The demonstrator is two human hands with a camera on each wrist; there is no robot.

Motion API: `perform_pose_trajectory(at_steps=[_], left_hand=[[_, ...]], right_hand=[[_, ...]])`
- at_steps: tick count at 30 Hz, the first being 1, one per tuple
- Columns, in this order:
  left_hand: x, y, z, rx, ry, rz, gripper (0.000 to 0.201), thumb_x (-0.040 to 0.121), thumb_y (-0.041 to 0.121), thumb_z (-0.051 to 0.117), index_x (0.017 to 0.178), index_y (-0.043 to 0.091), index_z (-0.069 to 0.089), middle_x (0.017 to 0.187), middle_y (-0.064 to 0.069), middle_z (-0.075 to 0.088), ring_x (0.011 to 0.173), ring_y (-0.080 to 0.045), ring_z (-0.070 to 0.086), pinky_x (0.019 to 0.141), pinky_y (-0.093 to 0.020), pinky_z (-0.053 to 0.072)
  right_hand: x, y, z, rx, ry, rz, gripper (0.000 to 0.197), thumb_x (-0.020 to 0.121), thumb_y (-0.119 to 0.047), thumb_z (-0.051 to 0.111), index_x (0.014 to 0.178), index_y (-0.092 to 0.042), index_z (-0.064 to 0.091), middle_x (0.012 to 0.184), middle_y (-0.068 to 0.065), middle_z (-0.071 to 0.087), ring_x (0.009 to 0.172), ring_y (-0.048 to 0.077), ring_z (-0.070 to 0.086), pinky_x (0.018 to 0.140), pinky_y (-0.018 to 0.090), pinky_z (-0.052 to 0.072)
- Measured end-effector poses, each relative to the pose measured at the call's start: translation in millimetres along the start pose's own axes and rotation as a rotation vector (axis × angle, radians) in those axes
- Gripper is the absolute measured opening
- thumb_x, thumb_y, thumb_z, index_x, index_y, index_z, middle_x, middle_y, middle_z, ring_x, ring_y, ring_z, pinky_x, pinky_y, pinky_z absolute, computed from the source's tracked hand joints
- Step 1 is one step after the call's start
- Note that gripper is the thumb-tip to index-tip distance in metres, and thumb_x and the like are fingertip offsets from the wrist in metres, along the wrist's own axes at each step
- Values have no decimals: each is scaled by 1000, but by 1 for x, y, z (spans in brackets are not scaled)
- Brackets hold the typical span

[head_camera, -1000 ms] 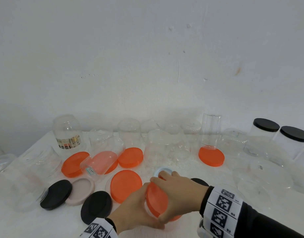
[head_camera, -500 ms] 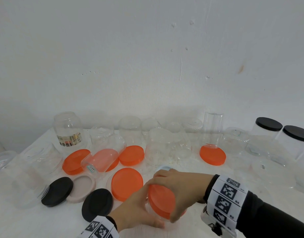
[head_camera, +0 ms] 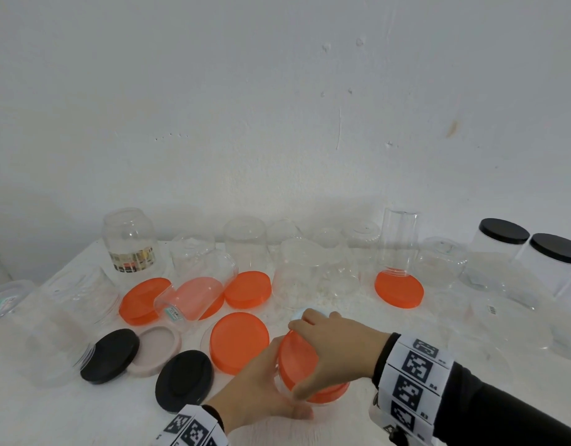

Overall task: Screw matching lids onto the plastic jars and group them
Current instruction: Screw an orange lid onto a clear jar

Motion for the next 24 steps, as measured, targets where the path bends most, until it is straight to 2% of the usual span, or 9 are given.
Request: perform_pose_trajectory(at_steps=[3, 7, 10, 15, 17, 19, 22, 24], left_hand=[[0, 1, 0, -19, -2, -3, 101, 46, 54, 92, 125, 57, 30, 130, 27, 48, 120, 7, 49, 103, -23, 44], [-2, 1, -1, -18, 8, 0, 102, 44, 57, 91, 126, 56, 30, 131, 26, 48, 120, 8, 48, 102, -20, 44], [-2, -2, -1, -11, 25, -3, 103, 41, 60, 90, 123, 60, 29, 129, 29, 48, 120, 9, 48, 103, -21, 43], [-1, -4, 0, -32, 28, -11, 100, 42, 55, 93, 117, 74, 30, 122, 37, 52, 116, 9, 52, 98, -26, 49], [-1, -4, 0, -18, 33, -9, 99, 43, 55, 93, 118, 73, 30, 122, 35, 53, 115, 8, 53, 97, -27, 49], [-1, -3, 0, -8, 37, -14, 101, 42, 58, 92, 121, 68, 30, 123, 34, 53, 117, 8, 52, 99, -25, 48], [-3, -2, 0, 23, 40, -18, 101, 39, 65, 88, 118, 67, 25, 126, 35, 47, 119, 11, 47, 98, -14, 43], [-4, -1, 0, 15, 33, -21, 100, 39, 66, 87, 116, 68, 24, 124, 38, 45, 117, 15, 46, 93, -7, 41]], right_hand=[[0, -3, 0, 8, -6, 18, 94, 69, -70, 64, 143, -27, 23, 137, -7, 30, 119, 26, 36, 88, 40, 46], [-2, -5, -3, 26, -47, -20, 95, 69, -65, 70, 143, -29, 23, 135, -10, 31, 120, 22, 34, 92, 42, 46], [-2, -6, -3, -11, -6, 3, 91, 69, -67, 66, 141, -27, 26, 132, -7, 33, 117, 25, 38, 86, 38, 45], [-1, -2, -1, 15, 59, 90, 91, 68, -75, 59, 137, -25, 30, 130, -4, 36, 111, 26, 41, 79, 35, 40], [-2, 0, 0, 36, 62, 126, 93, 67, -79, 57, 136, -24, 31, 130, -2, 36, 111, 27, 42, 78, 34, 39], [-3, 2, 2, 65, 17, 133, 97, 65, -78, 60, 141, -27, 26, 135, -1, 33, 118, 28, 40, 83, 37, 42], [-6, 0, 2, 36, -109, 50, 106, 66, -65, 72, 146, -43, 6, 149, -5, 17, 133, 27, 24, 99, 49, 42], [-7, -3, -1, 16, -137, 5, 104, 67, -56, 76, 144, -48, 7, 146, -8, 17, 132, 25, 21, 99, 50, 43]])
Point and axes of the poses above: each hand's wrist, its own x-axis towards the middle knuckle, its own z-axis out of the palm, y = z × x, the point moved 8 cm from there along x, towards the middle knuckle
